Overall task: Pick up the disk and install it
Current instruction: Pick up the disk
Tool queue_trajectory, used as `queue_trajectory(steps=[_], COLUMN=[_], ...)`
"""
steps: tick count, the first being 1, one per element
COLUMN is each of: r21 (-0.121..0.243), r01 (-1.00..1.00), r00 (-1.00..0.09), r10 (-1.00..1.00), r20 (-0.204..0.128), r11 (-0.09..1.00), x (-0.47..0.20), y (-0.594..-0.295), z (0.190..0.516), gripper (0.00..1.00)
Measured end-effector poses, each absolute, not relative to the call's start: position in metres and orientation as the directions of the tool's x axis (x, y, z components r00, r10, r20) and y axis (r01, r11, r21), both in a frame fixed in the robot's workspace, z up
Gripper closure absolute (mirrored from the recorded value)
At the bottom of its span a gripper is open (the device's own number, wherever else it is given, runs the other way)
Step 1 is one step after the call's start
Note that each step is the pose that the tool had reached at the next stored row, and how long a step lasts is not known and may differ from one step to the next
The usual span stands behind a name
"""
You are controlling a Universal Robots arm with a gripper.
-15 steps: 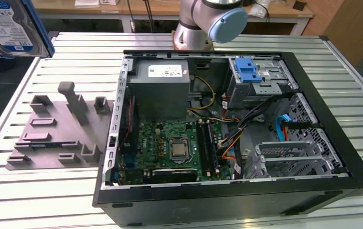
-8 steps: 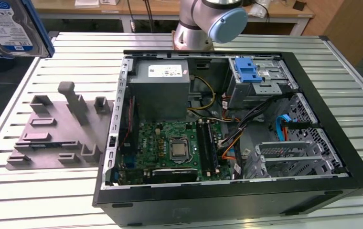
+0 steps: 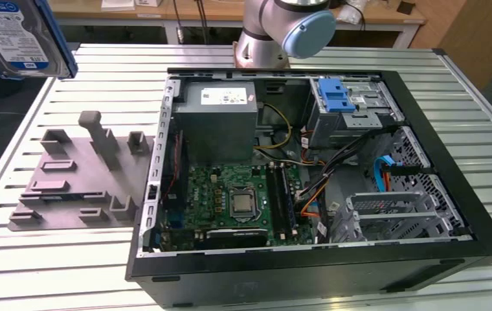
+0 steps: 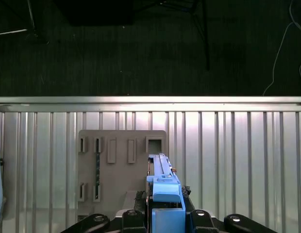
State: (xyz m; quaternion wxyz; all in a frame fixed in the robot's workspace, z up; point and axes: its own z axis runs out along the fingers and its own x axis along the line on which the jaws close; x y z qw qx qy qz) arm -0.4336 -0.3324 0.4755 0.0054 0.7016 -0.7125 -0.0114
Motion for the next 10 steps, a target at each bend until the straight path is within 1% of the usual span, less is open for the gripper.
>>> queue_trajectory(steps=[3,10], r21=[0.024,0.024], r01=[-1.000,-1.000], r00=[-0.016,-0.016], r10=[-1.000,-1.000], r20=[-0.008,-0.008], r11=[0.015,0.015], x=[-0.4336,-0.4336], y=[-0.3324,-0.3324], z=[0.4814,0.4818], gripper=[0.64,0.64])
